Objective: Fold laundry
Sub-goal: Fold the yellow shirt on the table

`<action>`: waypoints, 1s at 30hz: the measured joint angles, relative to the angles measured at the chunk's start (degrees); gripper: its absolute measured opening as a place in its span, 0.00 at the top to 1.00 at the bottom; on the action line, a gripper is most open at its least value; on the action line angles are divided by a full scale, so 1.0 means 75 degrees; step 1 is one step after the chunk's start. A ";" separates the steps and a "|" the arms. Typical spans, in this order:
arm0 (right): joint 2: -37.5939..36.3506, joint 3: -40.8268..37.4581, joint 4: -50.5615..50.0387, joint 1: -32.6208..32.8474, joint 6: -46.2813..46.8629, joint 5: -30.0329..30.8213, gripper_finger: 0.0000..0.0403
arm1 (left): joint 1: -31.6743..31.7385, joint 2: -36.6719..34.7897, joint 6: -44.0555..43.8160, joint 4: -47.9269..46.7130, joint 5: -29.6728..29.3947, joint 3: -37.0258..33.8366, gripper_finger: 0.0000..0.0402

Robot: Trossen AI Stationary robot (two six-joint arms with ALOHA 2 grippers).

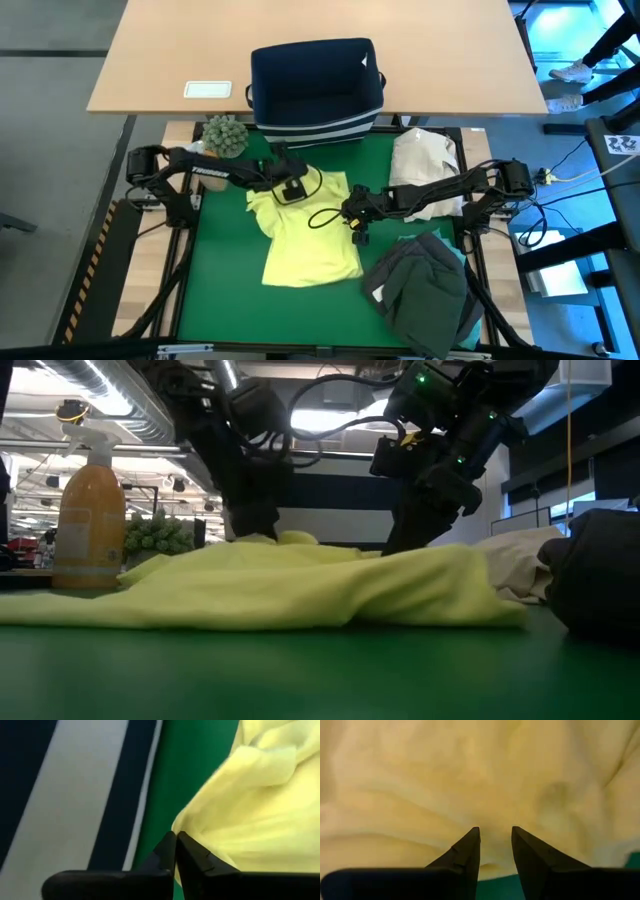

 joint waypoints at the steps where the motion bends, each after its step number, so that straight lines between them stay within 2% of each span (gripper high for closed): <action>1: 0.0000 0.0000 0.0000 0.0000 0.0000 0.0000 0.72 | 0.0083 0.0000 0.0002 0.0001 -0.0007 0.0000 0.98; 8: 0.0000 0.0000 0.0007 0.0000 0.0003 0.0000 0.72 | 0.0220 0.0000 0.0551 -0.0086 0.0542 0.0000 0.82; 13: 0.0000 0.0000 0.0393 0.0073 0.0131 -0.0494 0.72 | 0.0069 -0.0294 0.0540 -0.0714 0.0037 0.0003 0.71; 16: 0.0000 0.0000 0.0664 0.0270 0.0071 -0.0656 0.72 | -0.0098 -0.0687 0.0223 -0.1175 -0.0239 0.0002 0.68; 21: 0.0000 0.0003 0.1128 0.0714 0.0104 -0.0707 0.72 | -0.0726 -0.1469 -0.0848 -0.1974 -0.0129 0.0003 0.66; 23: 0.0000 0.0003 0.1330 0.0918 0.0156 -0.0893 0.72 | -0.1076 -0.1689 -0.1337 -0.2160 0.0342 0.0003 0.66; 26: 0.0000 0.0009 0.1488 0.1255 0.0218 -0.1052 0.72 | -0.1676 -0.1714 -0.2164 -0.2135 0.1466 0.0006 0.66; 30: 0.0077 0.0009 0.1595 0.1600 0.0474 -0.1061 0.72 | -0.2682 -0.1072 -0.2950 -0.2120 0.1777 0.0009 0.66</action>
